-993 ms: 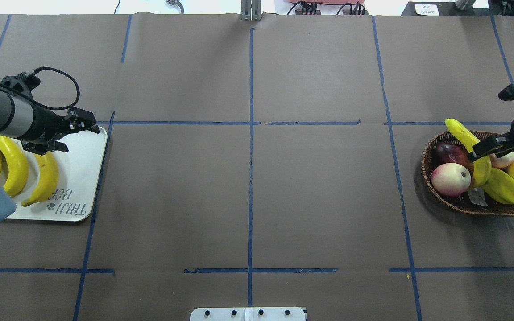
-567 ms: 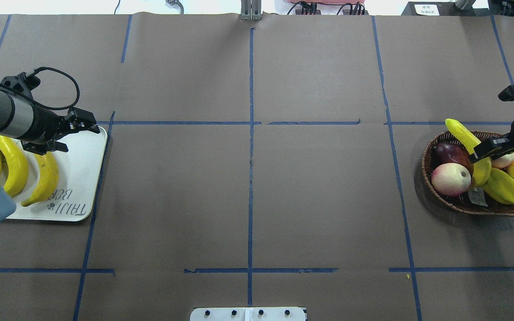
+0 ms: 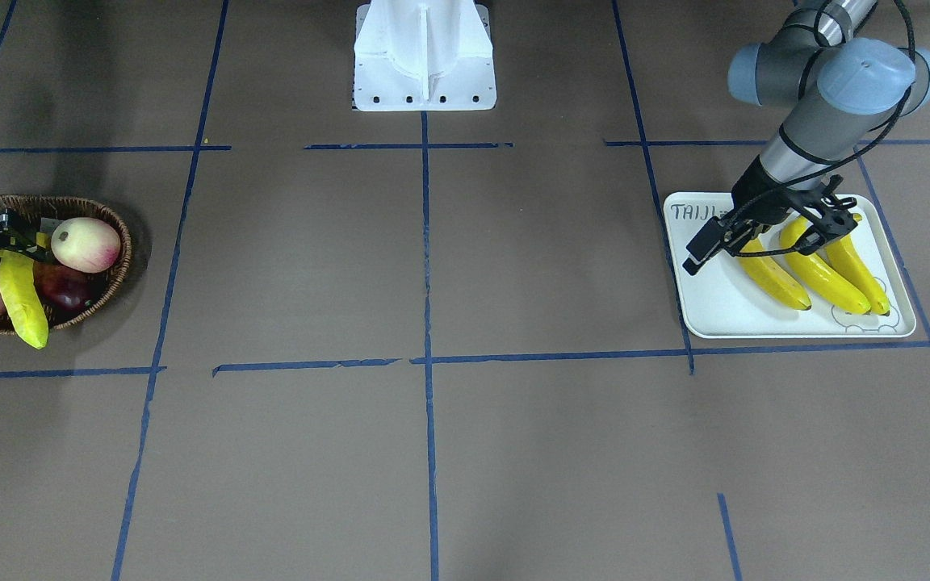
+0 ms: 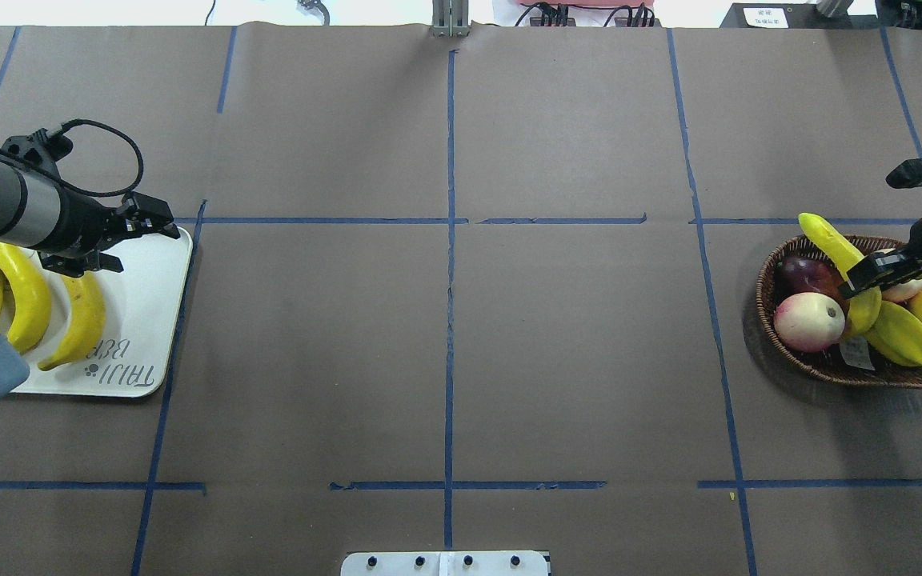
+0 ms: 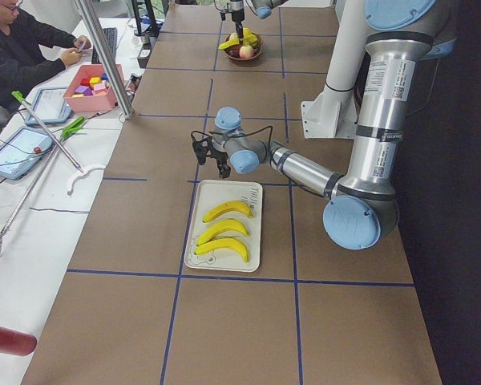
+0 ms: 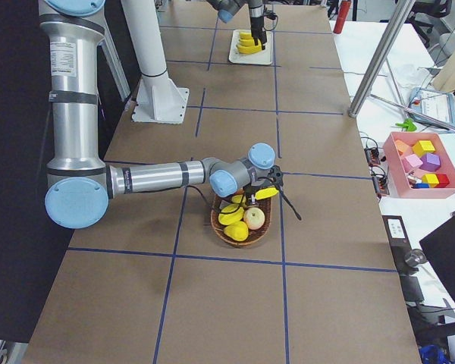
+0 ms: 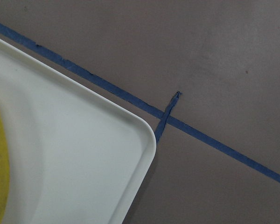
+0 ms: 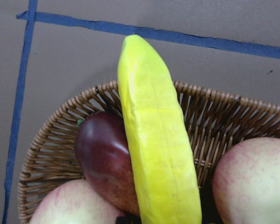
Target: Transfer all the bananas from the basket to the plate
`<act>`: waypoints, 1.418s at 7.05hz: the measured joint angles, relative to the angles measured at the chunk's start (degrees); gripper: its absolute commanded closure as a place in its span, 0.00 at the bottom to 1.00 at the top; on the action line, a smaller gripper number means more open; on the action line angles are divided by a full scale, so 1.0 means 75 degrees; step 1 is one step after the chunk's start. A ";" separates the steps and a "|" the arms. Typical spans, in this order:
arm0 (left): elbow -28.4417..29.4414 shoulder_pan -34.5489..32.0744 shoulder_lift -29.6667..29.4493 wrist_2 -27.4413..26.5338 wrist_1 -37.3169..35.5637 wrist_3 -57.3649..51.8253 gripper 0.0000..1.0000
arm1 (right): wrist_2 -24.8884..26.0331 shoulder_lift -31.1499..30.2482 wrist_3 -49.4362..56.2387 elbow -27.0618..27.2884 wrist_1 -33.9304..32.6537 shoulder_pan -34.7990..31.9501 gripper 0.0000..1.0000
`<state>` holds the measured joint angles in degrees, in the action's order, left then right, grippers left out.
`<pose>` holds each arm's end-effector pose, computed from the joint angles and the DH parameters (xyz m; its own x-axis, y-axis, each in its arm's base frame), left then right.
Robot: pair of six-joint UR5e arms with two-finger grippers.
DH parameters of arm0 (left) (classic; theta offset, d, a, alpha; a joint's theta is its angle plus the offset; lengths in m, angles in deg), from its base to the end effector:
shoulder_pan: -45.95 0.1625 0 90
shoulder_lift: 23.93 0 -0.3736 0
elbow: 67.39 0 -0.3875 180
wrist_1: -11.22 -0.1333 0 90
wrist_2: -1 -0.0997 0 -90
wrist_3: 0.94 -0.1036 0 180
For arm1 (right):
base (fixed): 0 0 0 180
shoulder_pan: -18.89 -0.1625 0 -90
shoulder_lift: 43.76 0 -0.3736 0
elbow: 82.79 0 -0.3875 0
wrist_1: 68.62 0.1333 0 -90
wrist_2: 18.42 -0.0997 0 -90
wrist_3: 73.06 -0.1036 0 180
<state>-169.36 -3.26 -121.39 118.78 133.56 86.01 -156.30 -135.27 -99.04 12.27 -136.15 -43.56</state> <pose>0.2934 -0.4702 0.3824 0.4266 -0.4223 -0.7998 0.4085 0.8789 -0.2462 -0.1798 -0.4667 0.5307 0.5813 -0.1892 0.7914 0.1791 0.9785 0.1024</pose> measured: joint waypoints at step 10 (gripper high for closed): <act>-0.0047 0.0051 -0.0212 0.0026 0.0002 0.0008 0.01 | 0.0311 0.1753 -0.2255 0.2366 -0.1535 0.0374 0.99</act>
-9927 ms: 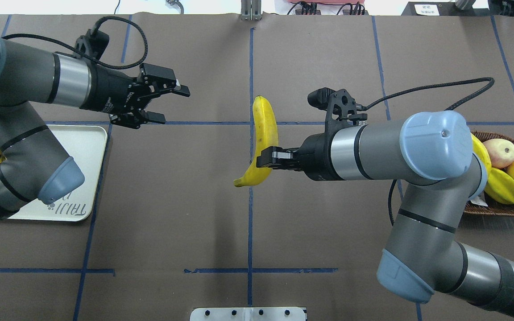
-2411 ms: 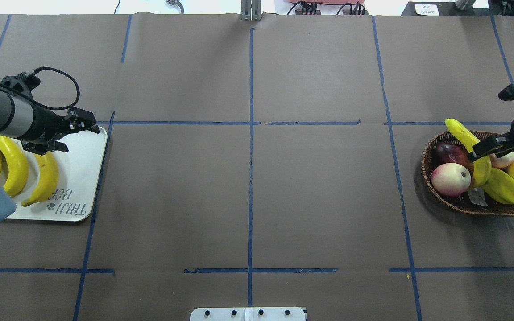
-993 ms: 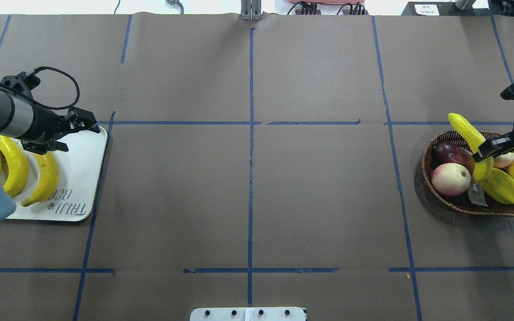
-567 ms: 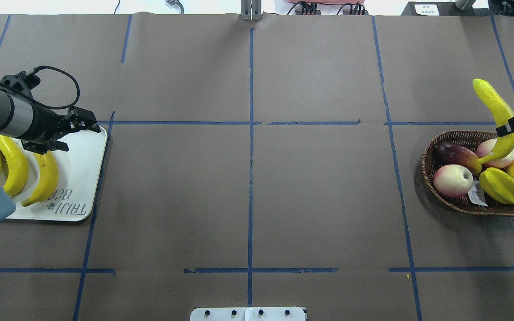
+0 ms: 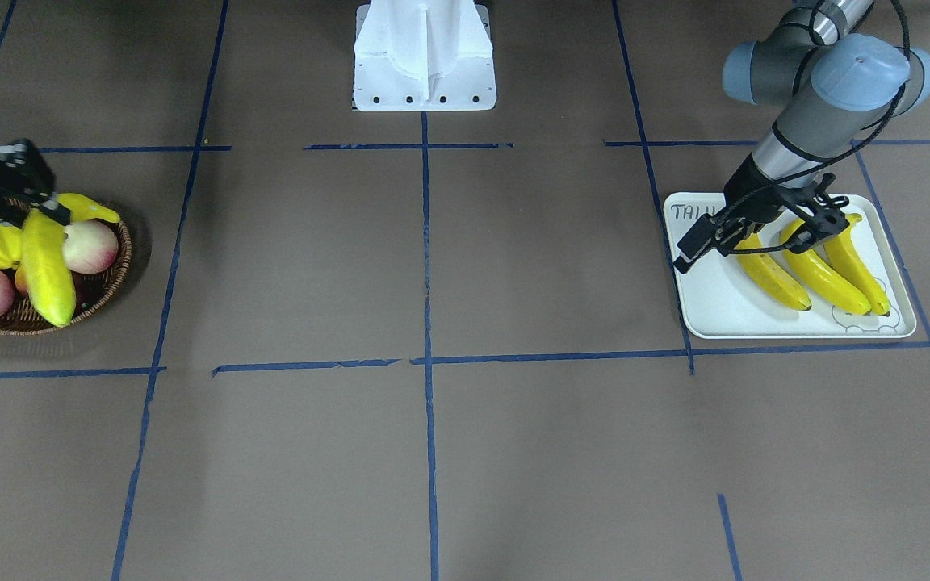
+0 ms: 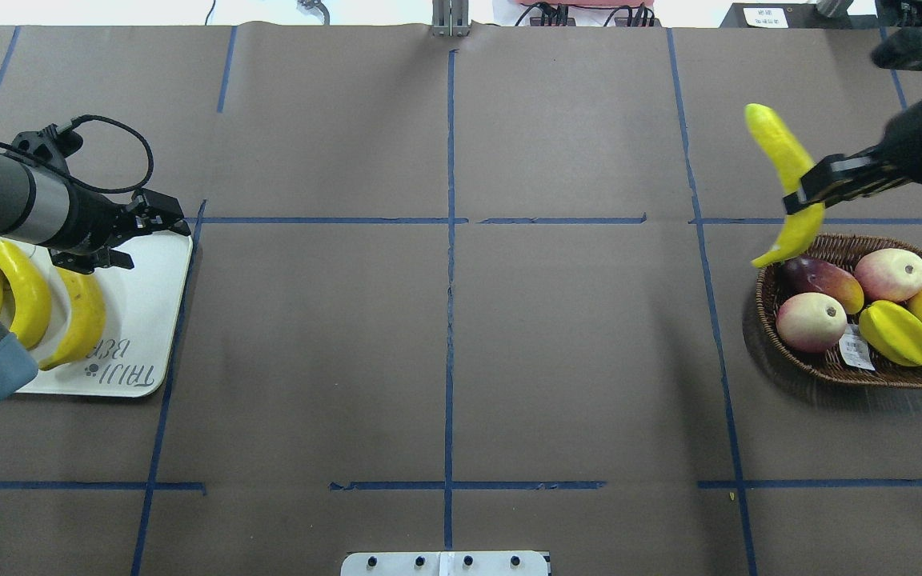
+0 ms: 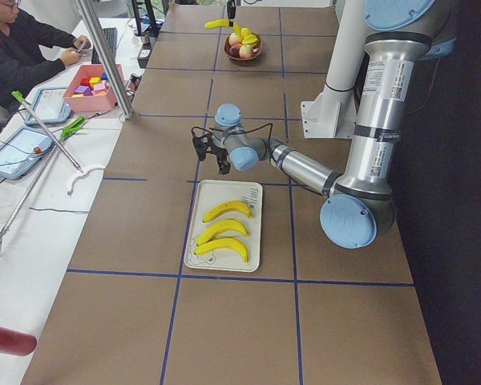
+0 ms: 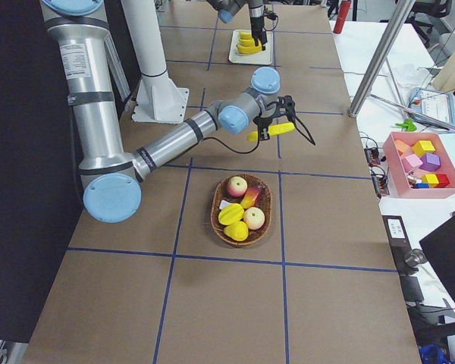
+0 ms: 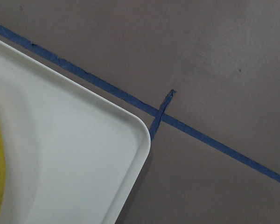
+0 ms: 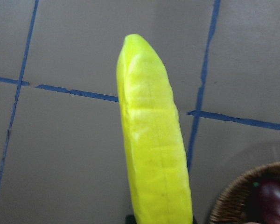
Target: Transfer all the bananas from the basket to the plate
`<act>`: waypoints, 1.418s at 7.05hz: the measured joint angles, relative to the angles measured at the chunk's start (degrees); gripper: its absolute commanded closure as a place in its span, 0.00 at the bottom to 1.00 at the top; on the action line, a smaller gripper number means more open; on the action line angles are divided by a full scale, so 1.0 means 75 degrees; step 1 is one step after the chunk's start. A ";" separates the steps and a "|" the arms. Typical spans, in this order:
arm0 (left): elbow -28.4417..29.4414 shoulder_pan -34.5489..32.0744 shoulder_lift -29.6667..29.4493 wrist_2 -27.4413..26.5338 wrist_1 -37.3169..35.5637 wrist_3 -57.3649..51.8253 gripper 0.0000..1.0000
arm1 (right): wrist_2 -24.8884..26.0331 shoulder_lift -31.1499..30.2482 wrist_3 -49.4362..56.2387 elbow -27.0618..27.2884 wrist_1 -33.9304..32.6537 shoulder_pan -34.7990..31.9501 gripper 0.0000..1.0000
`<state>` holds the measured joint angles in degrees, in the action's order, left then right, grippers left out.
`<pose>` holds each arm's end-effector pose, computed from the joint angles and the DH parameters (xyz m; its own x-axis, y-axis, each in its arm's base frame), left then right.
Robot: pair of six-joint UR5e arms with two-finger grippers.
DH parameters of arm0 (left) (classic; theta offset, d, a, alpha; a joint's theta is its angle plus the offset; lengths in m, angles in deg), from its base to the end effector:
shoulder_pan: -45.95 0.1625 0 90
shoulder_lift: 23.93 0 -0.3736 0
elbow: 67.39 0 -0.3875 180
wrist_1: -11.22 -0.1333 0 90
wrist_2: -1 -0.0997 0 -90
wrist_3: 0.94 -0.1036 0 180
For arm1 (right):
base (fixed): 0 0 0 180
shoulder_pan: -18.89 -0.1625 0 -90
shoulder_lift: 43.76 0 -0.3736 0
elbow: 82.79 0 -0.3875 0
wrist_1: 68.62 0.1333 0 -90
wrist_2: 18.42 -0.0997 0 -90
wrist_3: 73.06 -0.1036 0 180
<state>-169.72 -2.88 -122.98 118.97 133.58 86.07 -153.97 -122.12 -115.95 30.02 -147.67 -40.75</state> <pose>0.2998 -0.4715 0.3639 0.4105 -0.3994 -0.8197 0.3950 0.8881 -0.2350 -0.2099 -0.4757 0.2892 0.4960 -0.1683 0.8518 0.0236 0.9833 0.1805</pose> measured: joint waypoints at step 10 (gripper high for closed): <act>0.0611 0.1465 -0.2822 0.0041 0.3403 0.3326 0.02 | 0.4291 0.2229 -0.5272 -0.0642 0.3620 0.4363 0.99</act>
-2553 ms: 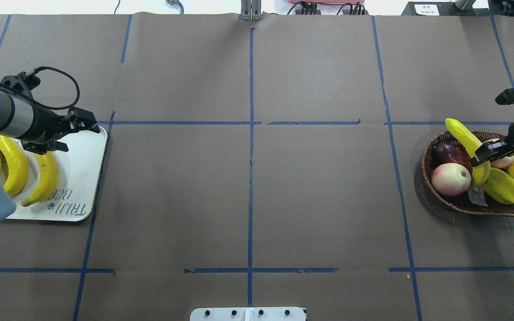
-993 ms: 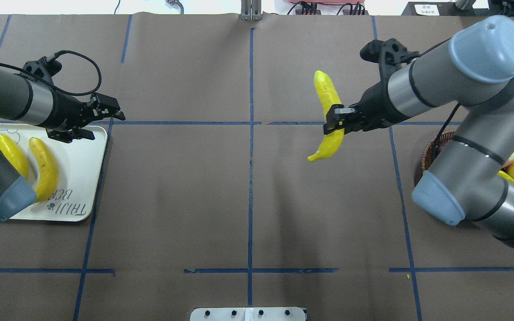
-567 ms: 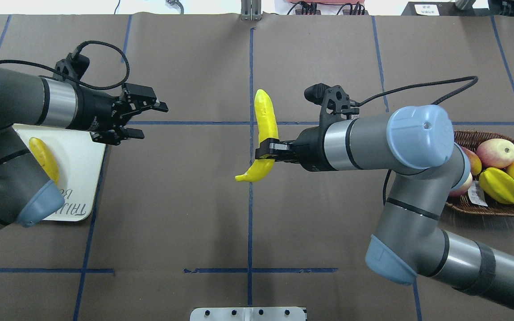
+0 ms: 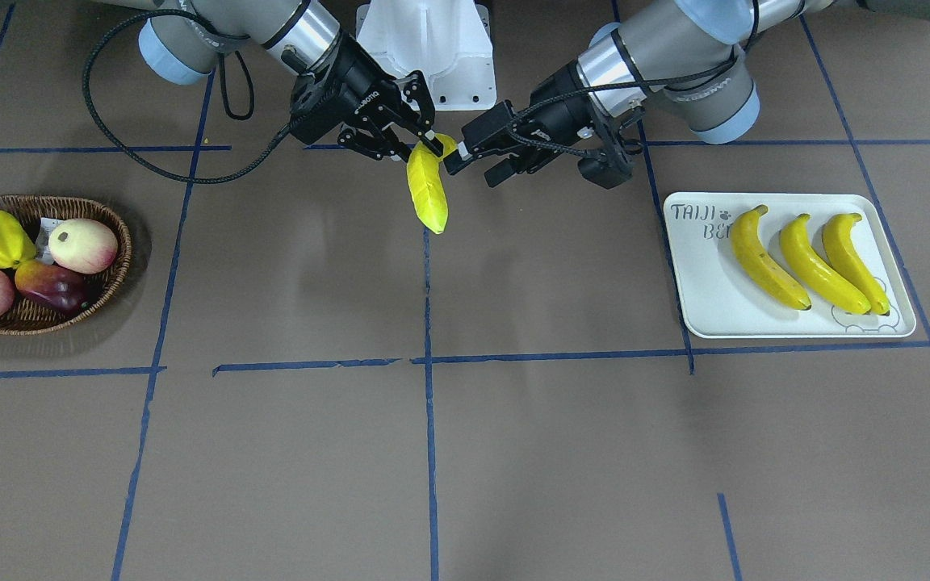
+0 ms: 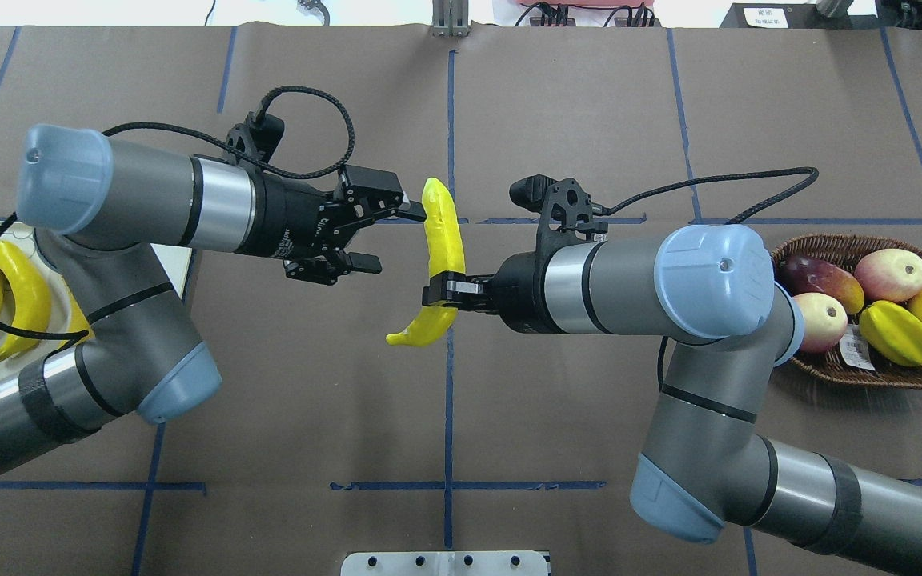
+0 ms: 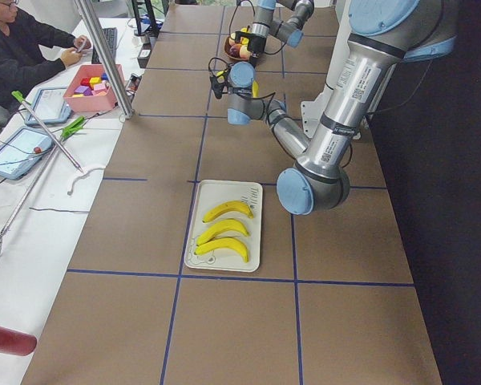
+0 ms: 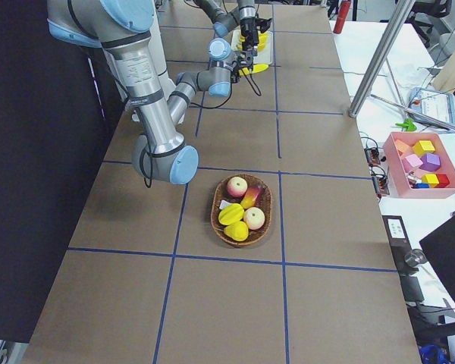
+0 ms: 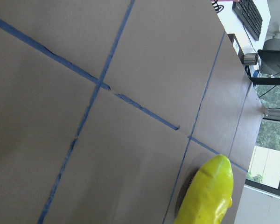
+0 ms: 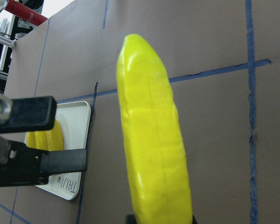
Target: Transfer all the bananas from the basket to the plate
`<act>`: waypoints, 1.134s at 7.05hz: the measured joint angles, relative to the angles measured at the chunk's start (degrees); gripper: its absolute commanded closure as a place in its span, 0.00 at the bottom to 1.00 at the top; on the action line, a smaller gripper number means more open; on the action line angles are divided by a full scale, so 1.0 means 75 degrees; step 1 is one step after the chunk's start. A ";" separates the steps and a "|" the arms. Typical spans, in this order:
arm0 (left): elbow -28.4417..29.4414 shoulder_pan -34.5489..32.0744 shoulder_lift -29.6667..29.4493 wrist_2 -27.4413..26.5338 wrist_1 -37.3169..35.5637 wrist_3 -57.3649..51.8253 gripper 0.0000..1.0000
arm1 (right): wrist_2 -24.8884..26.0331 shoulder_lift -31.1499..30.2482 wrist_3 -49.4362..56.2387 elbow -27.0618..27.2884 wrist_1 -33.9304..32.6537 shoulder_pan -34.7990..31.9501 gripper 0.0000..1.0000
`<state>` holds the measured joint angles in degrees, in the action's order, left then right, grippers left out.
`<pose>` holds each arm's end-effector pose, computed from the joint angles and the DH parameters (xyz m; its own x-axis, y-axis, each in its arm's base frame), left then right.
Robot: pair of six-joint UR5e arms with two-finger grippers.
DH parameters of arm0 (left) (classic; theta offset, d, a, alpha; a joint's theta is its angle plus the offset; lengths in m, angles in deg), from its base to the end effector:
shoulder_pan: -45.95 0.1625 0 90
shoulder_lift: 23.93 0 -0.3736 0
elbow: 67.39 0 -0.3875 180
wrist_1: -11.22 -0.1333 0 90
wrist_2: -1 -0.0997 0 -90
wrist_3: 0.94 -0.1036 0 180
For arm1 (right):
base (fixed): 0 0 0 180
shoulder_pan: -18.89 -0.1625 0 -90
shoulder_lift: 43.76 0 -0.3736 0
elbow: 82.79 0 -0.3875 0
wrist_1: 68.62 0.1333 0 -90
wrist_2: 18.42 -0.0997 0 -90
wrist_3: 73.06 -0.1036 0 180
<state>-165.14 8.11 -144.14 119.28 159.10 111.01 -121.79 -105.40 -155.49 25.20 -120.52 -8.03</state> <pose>0.4017 -0.4187 0.1385 -0.1373 -0.3101 -0.9407 0.1258 0.9366 -0.3271 -0.4453 -0.3487 0.1214 0.1165 -0.0846 0.9896 -0.2218 0.9690 0.1090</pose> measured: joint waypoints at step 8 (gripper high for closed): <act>0.0554 0.0305 -0.0449 -0.0208 0.0036 -0.0065 0.93 | -0.0070 0.0058 0.0021 0.0142 -0.0615 0.0267 0.98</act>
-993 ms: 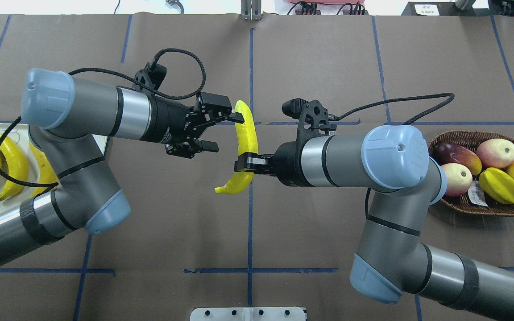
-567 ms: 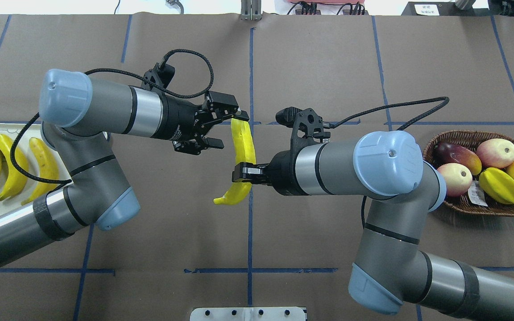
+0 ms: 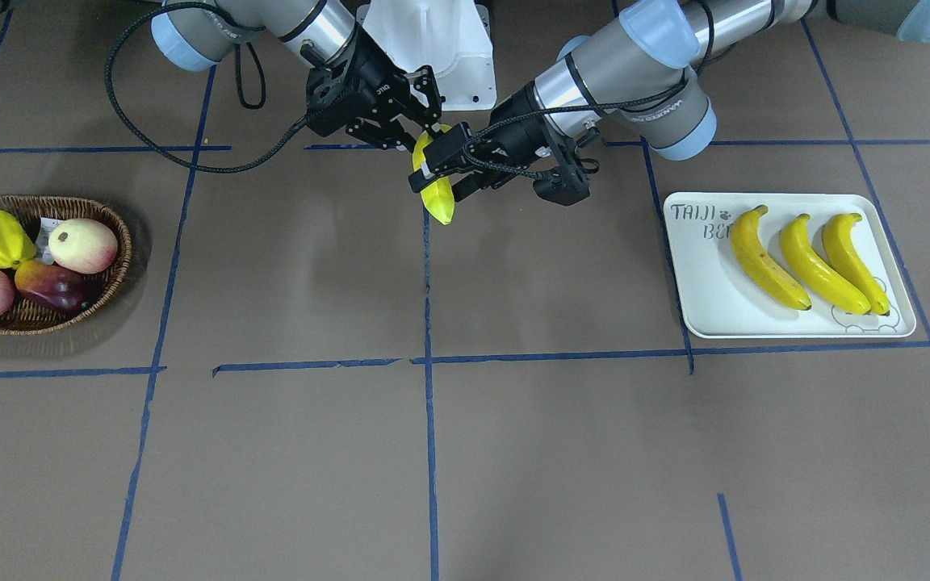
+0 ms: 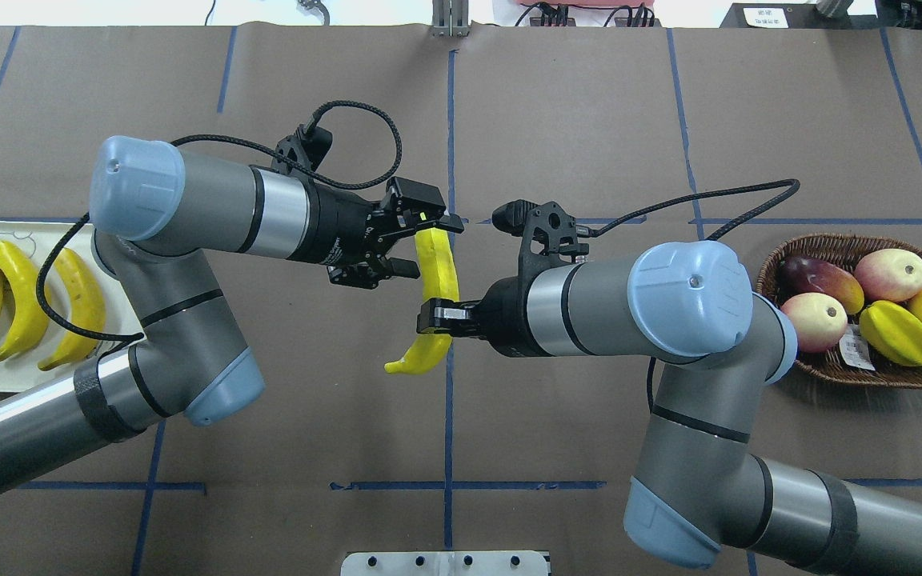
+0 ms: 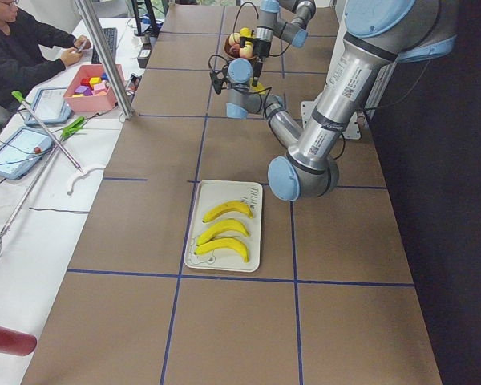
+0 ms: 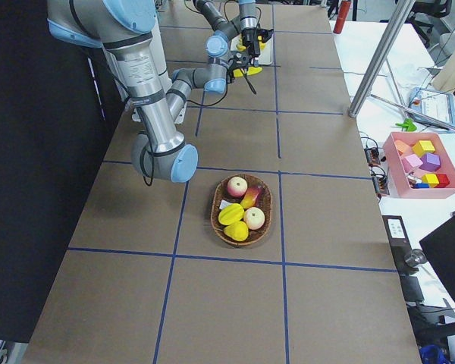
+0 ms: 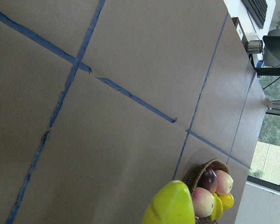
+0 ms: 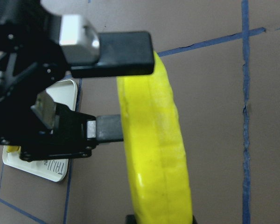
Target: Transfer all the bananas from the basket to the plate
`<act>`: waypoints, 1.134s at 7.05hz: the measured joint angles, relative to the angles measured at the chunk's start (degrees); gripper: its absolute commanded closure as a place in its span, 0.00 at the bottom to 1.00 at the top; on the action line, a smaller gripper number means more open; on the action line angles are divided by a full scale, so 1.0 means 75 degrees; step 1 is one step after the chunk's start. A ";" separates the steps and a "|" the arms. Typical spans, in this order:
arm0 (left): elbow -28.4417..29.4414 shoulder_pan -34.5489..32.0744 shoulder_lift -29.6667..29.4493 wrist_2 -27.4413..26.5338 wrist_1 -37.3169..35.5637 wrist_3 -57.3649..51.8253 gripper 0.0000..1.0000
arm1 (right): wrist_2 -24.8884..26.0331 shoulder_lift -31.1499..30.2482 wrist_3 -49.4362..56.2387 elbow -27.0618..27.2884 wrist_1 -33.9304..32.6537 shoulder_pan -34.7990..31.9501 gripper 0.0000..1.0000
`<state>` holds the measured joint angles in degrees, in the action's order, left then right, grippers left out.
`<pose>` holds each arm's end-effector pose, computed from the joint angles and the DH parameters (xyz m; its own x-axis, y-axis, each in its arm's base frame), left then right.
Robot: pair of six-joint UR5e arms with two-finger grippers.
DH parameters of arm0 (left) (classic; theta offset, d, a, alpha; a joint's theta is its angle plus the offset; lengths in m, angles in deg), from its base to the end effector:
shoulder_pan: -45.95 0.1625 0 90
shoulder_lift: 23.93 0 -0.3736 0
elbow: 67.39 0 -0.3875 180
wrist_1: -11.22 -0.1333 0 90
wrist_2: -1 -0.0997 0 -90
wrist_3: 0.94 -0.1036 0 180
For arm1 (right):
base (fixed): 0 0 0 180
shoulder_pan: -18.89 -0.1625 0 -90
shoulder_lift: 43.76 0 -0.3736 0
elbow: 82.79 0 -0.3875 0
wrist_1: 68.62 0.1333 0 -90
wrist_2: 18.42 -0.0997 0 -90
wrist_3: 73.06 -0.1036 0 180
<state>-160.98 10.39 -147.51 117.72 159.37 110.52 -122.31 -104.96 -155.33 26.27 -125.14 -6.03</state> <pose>0.4363 -0.4185 0.1318 -0.1270 -0.3109 -0.9419 0.1169 0.9383 -0.3255 -0.4571 -0.3319 0.1191 0.1614 -0.0690 0.9845 -0.1737 0.9800 0.0972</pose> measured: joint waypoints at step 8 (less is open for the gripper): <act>0.0004 -0.0290 0.0089 0.0198 -0.0195 -0.0063 1.00 | -0.0223 -0.0094 -0.0004 0.0435 -0.0200 -0.0219 0.00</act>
<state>-160.95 8.22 -146.84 119.21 157.91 110.05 -123.99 -105.67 -155.36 29.53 -126.64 -7.68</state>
